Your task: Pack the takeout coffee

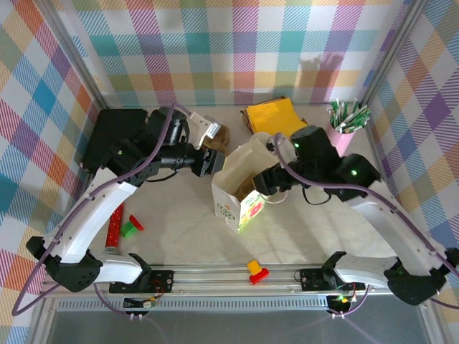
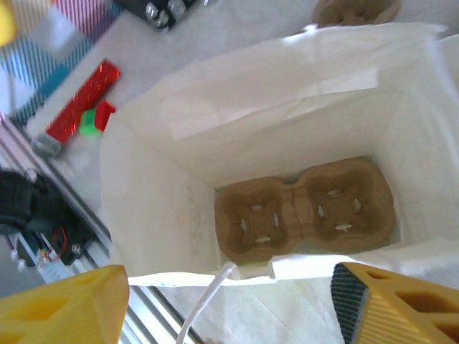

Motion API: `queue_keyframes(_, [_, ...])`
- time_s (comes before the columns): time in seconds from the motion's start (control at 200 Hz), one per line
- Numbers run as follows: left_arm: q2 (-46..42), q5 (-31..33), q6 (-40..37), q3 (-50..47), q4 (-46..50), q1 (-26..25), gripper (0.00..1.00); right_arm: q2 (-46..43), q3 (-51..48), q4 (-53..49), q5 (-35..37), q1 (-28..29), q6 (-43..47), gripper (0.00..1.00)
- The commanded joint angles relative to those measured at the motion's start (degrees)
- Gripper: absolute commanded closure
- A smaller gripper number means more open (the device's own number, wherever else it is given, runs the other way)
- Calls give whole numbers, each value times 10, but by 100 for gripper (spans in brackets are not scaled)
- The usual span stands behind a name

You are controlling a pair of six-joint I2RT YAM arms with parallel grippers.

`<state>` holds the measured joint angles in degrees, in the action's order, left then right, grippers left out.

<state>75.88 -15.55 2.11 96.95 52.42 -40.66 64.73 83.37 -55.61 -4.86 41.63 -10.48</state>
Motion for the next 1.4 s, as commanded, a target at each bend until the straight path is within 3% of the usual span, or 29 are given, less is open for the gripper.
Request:
queue_keyframes(0.0, [33, 47, 24, 49, 34, -46, 58, -37, -37, 50, 49, -10, -129, 23])
queue_keyframes(0.195, [110, 116, 21, 122, 75, -106, 59, -64, -117, 93, 42, -45, -233, 22])
queue_keyframes(0.485, [206, 140, 49, 157, 117, -116, 61, -36, -150, 130, -17, -79, -323, 25])
queue_keyframes(0.9, [279, 136, 79, 157, 164, -118, 72, -44, -196, 154, -20, -99, -328, 41])
queue_keyframes(1.395, [324, 100, 77, 107, 160, -120, 86, -72, -235, 176, -33, -103, -313, 49])
